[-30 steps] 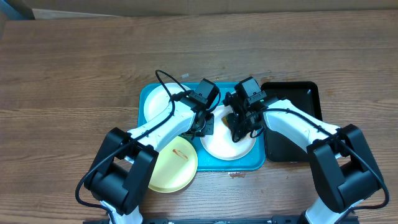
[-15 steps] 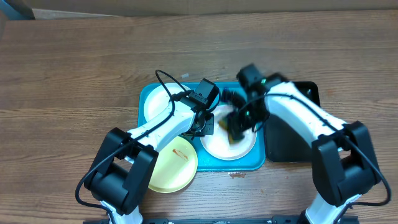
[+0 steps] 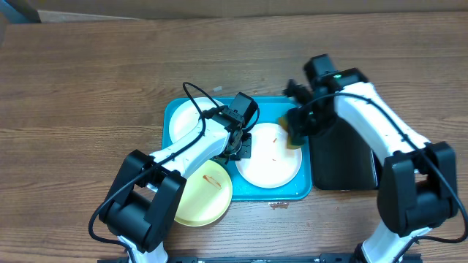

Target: Clean dirty plates on tray and stack at the side

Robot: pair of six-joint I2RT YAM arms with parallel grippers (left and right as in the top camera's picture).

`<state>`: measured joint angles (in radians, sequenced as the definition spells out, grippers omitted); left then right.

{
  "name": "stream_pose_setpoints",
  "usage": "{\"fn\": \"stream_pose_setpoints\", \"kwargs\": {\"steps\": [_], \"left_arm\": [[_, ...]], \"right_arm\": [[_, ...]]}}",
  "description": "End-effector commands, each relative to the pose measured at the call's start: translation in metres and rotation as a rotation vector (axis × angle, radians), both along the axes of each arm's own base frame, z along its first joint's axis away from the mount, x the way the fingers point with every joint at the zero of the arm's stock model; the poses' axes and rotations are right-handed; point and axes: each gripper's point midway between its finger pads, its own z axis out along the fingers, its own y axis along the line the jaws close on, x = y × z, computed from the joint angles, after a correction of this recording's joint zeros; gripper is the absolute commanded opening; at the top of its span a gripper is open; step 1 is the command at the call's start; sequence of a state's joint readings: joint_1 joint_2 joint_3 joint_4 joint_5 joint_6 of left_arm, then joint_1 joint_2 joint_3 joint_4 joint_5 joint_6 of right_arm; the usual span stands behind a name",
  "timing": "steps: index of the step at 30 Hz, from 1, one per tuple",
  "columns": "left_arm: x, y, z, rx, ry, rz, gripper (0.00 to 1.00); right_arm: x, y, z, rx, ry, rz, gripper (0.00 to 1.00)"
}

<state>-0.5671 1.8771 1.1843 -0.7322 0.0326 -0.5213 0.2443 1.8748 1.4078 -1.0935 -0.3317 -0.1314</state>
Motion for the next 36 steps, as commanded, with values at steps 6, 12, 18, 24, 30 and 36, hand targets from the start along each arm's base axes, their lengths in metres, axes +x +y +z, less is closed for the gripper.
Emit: {"fn": "stream_pose_setpoints", "kwargs": {"steps": [6, 12, 18, 24, 30, 36], "left_arm": [[0.000, 0.003, -0.006, 0.012, 0.007, 0.000, 0.04], [0.000, 0.002, -0.007, 0.010, 0.010, 0.000, 0.04], [0.000, 0.003, -0.007, 0.010, 0.009, 0.000, 0.04], [0.000, 0.003, -0.007, 0.010, 0.010, 0.000, 0.04], [-0.001, 0.003, -0.007, 0.010, 0.010, 0.000, 0.04], [-0.001, 0.003, -0.007, 0.013, 0.014, -0.001, 0.04]], "right_arm": [[0.006, -0.113, -0.004, -0.306, 0.072, -0.424, 0.04], [-0.005, -0.121, -0.021, -0.347, 0.094, -0.454, 0.04], [-0.010, -0.138, -0.048, -0.442, 0.060, -0.495, 0.10], [-0.010, -0.139, -0.052, -0.440, 0.049, -0.498, 0.60], [0.013, -0.141, -0.055, -0.409, -0.041, -0.529, 0.66], [0.008, -0.141, -0.067, -0.404, -0.038, -0.570, 0.63]]}}
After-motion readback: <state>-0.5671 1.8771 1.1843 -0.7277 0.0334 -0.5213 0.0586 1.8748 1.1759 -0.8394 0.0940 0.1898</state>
